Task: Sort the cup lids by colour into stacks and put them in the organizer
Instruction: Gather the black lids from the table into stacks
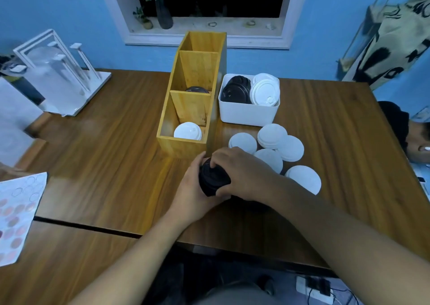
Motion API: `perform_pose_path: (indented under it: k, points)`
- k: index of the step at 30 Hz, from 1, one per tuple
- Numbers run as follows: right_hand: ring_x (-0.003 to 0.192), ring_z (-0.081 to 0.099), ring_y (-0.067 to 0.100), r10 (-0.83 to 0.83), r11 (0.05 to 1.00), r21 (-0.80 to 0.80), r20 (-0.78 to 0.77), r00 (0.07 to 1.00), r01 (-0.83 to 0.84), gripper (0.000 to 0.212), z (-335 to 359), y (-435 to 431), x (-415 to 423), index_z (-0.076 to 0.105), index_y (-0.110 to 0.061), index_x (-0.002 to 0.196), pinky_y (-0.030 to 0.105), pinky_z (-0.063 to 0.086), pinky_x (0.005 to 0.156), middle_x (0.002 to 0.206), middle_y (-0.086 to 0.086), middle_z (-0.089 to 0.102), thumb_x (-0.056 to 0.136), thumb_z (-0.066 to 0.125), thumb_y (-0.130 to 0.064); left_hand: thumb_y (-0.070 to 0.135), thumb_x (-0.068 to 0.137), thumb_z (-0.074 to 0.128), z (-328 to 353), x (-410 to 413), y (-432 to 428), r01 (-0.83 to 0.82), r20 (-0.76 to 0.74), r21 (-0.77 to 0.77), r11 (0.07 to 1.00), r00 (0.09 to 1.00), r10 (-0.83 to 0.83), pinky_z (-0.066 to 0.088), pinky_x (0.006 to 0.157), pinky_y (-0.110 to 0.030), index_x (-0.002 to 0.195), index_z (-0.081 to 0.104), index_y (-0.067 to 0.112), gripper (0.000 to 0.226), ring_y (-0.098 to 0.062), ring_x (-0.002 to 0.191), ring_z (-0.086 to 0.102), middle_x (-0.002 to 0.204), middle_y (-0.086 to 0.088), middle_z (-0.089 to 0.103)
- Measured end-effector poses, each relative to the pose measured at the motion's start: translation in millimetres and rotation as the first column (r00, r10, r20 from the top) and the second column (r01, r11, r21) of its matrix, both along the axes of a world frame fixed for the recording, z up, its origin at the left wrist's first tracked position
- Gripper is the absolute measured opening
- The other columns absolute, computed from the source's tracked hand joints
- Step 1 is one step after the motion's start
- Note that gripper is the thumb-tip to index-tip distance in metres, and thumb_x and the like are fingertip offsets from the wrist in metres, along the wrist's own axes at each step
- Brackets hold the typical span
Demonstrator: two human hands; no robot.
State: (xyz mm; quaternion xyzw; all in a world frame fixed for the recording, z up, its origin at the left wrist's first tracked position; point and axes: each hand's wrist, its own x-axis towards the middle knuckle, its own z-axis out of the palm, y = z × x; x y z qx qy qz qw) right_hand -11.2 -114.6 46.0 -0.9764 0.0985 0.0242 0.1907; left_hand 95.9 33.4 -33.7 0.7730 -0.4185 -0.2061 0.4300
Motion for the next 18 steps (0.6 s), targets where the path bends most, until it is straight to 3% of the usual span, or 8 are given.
perform_pose_path:
  k: [2,7,10,13,16,18]
  points:
    - [0.114,0.045,0.015,0.012,0.999,-0.043,-0.010,1.000,-0.012,0.059,-0.5,0.9,1.1,0.046,-0.030,0.127,0.029,0.044,0.084,0.131,-0.007,0.048,0.079,0.078,-0.047,0.050,0.062,0.094,-1.7,1.1,-0.5,0.008,0.028,-0.006,1.000,1.000,-0.008,0.048,0.108,-0.042,0.153,0.035,0.031,0.111,-0.008,0.134,0.050,0.143,0.013,0.053]
    - [0.119,0.046,0.015,0.002,0.997,-0.072,-0.007,1.000,-0.003,0.064,-1.4,1.6,0.9,0.045,-0.032,0.131,0.032,0.049,0.087,0.137,-0.008,0.047,0.079,0.076,-0.054,0.047,0.067,0.093,0.3,1.9,-2.0,0.037,0.085,-0.053,0.998,0.996,-0.032,0.051,0.101,-0.042,0.142,0.047,0.034,0.090,-0.008,0.125,0.056,0.134,0.018,0.058]
    - [0.136,0.040,0.016,-0.055,0.998,0.006,0.031,0.998,0.055,0.073,1.6,-2.9,-14.9,0.043,-0.037,0.139,0.038,0.043,0.103,0.155,-0.011,0.036,0.078,0.069,-0.068,0.056,0.069,0.090,-1.3,3.0,-1.2,0.037,0.089,-0.027,0.999,0.995,-0.035,0.052,0.102,-0.043,0.148,0.043,0.029,0.096,-0.009,0.127,0.055,0.137,0.012,0.057]
    - [0.147,0.026,0.015,-0.191,0.982,0.030,0.073,0.979,0.189,0.089,-3.1,-10.0,-52.6,0.029,-0.044,0.147,0.044,0.038,0.111,0.162,-0.013,0.022,0.073,0.063,-0.080,0.054,0.066,0.092,-1.2,3.1,-1.1,0.023,0.110,-0.012,1.000,0.994,-0.022,0.050,0.106,-0.041,0.146,0.043,0.032,0.096,-0.006,0.129,0.053,0.139,0.014,0.056]
    - [0.148,0.017,0.017,-0.214,0.974,-0.075,0.022,0.976,0.215,0.100,-15.8,-6.1,-78.1,0.009,-0.045,0.152,0.041,0.038,0.110,0.163,-0.011,0.011,0.074,0.064,-0.076,0.047,0.064,0.095,-2.1,3.7,-2.9,0.010,0.131,-0.007,1.000,0.991,-0.009,0.048,0.109,-0.037,0.148,0.040,0.034,0.101,-0.006,0.130,0.051,0.140,0.014,0.055]
    - [0.145,0.021,0.020,-0.201,0.970,-0.130,0.040,0.979,0.205,0.101,-26.6,-0.9,-79.4,0.007,-0.043,0.154,0.041,0.044,0.107,0.160,-0.008,0.014,0.077,0.068,-0.067,0.046,0.063,0.095,-3.4,4.3,-3.9,0.011,0.138,0.001,1.000,0.990,-0.011,0.047,0.109,-0.037,0.149,0.040,0.033,0.103,-0.006,0.131,0.051,0.141,0.014,0.055]
